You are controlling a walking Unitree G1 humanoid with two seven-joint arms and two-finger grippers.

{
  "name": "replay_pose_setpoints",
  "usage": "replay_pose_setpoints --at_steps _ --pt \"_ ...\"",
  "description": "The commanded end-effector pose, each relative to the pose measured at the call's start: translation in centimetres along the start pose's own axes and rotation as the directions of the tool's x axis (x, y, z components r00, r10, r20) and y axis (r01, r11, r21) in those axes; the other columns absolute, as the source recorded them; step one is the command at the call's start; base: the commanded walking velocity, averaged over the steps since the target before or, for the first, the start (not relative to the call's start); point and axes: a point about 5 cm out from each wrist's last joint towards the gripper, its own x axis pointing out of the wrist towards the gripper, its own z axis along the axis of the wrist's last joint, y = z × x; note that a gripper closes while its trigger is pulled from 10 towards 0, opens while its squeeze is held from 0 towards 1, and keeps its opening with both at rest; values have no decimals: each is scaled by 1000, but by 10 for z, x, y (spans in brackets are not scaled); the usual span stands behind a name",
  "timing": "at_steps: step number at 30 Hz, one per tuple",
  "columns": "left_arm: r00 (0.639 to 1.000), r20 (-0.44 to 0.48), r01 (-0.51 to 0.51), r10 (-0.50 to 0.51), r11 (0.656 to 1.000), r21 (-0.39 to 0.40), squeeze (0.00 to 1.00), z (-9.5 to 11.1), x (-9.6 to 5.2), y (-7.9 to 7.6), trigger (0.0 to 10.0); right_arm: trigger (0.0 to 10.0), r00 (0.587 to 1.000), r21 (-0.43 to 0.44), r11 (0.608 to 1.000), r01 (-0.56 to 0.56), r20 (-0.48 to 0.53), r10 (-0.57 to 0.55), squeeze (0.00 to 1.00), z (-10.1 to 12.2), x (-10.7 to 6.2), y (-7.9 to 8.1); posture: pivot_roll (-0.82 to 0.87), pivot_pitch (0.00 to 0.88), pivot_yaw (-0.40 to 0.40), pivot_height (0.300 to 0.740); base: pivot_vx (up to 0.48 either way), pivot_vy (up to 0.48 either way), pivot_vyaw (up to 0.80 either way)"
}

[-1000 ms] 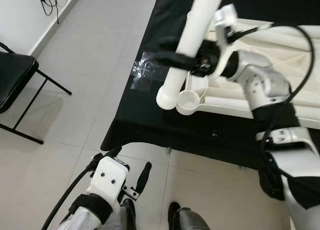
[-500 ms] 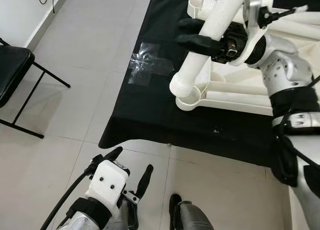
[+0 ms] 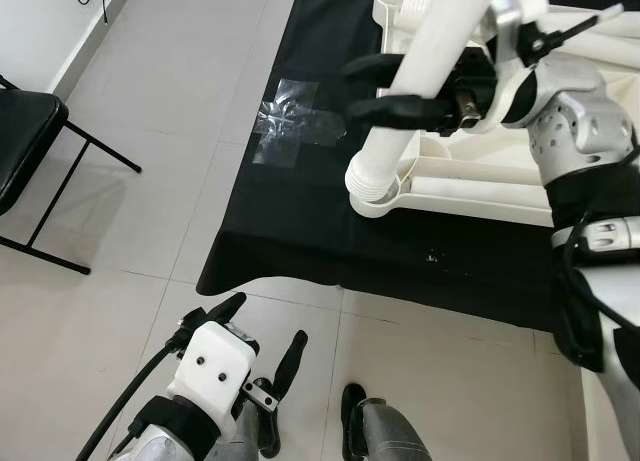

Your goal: Building children table

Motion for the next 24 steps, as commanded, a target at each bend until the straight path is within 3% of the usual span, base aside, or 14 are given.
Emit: replay_pose_setpoints --at_steps 1,15,24 --pt "999 -37 15 -15 1000 3 0 -4 -4 -1 10000 10000 997 16 999 -40 -59 41 0 -11 4 6 98 432 -12 740 0 0 0" --pt "999 -35 16 -16 1000 11 0 -4 -4 0 10000 10000 997 19 1000 0 -73 2 0 0 -12 0 92 430 -14 740 0 0 0" --pt "999 -35 17 -17 1000 13 0 -5 -3 0 10000 10000 997 42 999 -14 -80 17 0 -4 -12 4 92 423 -12 740 0 0 0"
